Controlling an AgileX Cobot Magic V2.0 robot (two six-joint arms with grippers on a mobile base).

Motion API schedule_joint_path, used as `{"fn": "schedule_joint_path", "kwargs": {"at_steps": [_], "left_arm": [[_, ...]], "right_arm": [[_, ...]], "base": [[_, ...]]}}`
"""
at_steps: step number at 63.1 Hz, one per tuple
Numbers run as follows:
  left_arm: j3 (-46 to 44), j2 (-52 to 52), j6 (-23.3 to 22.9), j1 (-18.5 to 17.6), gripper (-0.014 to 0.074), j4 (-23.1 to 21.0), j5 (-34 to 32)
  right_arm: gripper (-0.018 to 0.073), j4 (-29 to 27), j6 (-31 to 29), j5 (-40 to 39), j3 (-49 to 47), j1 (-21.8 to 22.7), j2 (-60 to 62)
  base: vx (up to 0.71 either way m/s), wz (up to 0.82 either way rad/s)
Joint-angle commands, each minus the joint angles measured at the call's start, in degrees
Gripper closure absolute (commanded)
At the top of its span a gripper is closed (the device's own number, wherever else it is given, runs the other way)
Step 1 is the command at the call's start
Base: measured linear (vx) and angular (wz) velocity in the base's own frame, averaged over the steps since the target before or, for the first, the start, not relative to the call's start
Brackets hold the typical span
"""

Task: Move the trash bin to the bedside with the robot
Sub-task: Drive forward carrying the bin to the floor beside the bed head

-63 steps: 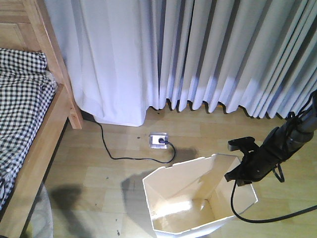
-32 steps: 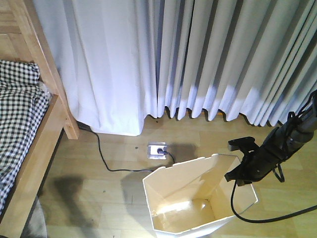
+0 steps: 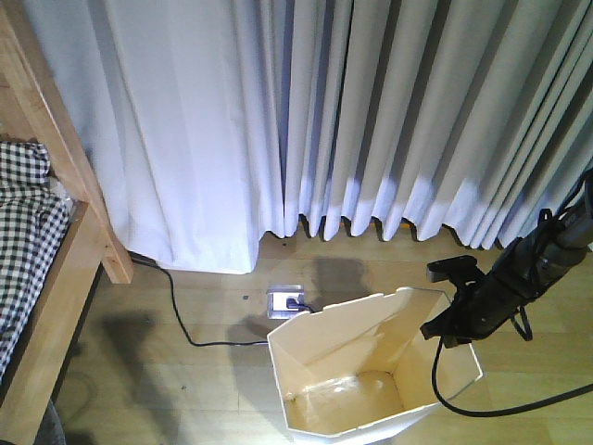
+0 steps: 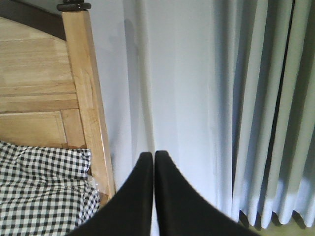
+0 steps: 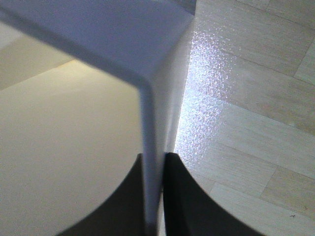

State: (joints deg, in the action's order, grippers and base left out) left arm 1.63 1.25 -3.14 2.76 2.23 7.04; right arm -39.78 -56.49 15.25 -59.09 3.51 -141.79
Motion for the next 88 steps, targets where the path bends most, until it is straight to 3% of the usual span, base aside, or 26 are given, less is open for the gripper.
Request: {"fn": "schedule_joint_path", "kwargs": {"at_steps": [1, 70, 88], "left_arm": [[-1.19, 0.3, -0.25, -0.08, 0.0603, -0.26, -4.13], [-1.19, 0.3, -0.25, -0.08, 0.0603, -0.26, -4.13], [-1.19, 0.3, -0.25, -0.08, 0.0603, -0.26, -4.13]], "right_arm": [[0.0566, -1.19, -0.26, 4.64, -0.78, 0.2, 4.31], [0.0566, -1.19, -0.31, 4.47, -0.78, 0.2, 4.31], [0.0566, -4.59, 5.64, -1.21, -2.23, 0.2, 0.88]], "base": [[0.12, -0.04], [0.04, -0.01], [0.0, 0.0]]}}
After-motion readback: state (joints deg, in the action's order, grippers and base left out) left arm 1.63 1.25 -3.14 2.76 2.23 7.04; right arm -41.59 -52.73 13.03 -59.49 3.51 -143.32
